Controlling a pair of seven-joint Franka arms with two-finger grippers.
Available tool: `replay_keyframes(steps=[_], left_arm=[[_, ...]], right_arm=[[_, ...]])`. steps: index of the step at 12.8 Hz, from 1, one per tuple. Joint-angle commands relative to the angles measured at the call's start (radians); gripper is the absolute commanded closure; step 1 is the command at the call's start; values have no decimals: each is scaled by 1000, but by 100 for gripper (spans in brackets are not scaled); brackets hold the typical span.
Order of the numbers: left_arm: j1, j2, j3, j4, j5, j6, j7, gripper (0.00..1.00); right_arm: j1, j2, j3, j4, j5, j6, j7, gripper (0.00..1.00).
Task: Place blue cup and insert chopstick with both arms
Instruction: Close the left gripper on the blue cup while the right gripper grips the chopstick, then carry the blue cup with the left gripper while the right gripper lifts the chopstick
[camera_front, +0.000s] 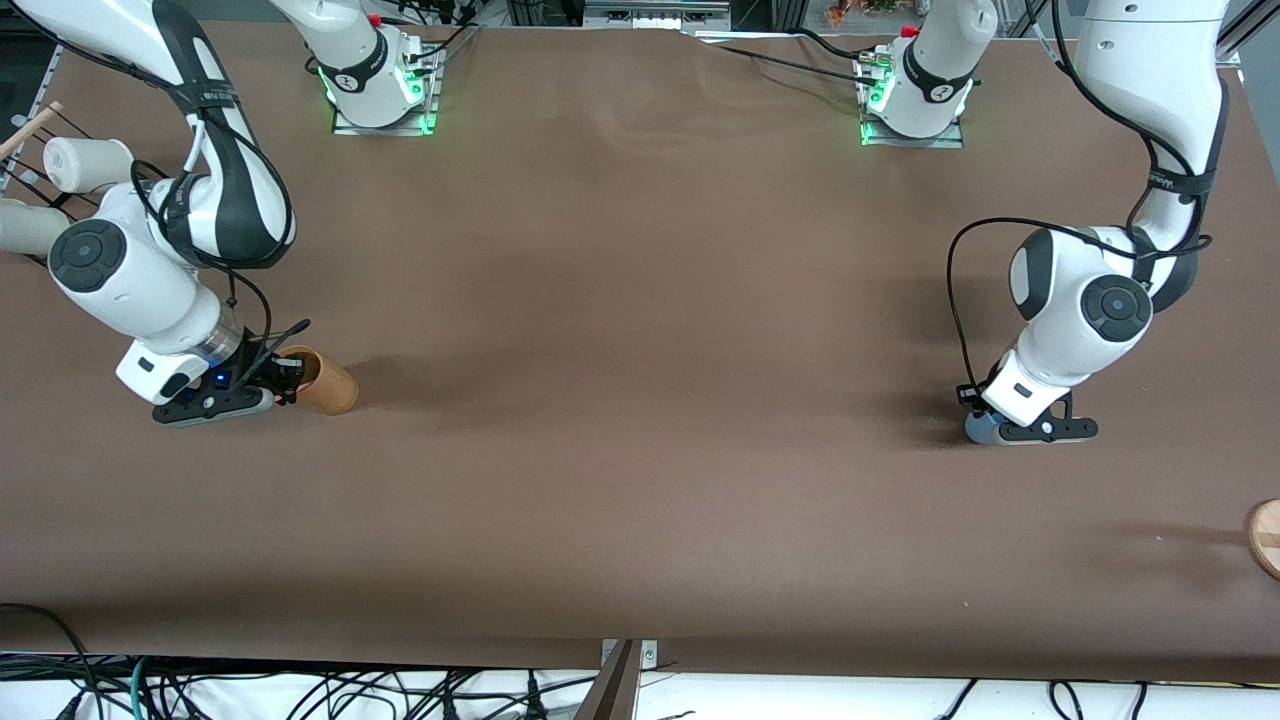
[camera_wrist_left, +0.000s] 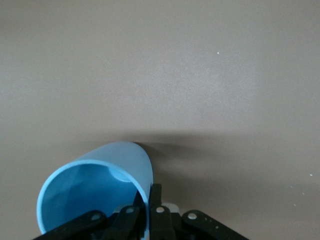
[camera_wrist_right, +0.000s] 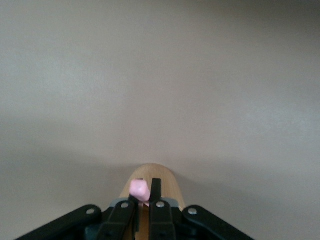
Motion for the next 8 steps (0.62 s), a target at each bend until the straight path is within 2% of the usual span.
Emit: replay_keyframes(steps=[1, 2, 4, 6, 8], left_arm=[[-22, -4, -33, 114, 9, -172, -15, 100], [-33, -2, -70, 161, 9, -229, -21, 100], [-87, 1, -121, 209, 9, -263, -121, 100], [-215, 38, -129, 277, 9, -292, -365, 100], [-339, 113, -129, 393, 7, -330, -562, 100]], right_arm=[[-12, -93, 11, 27, -10, -128, -16, 96], [-12, -121, 14, 55, -10, -188, -18, 96], [-12, -178, 17, 118, -7, -315, -36, 95], [-10, -210, 32, 216, -4, -455, -71, 95], [-10, -241, 43, 288, 2, -559, -72, 95]])
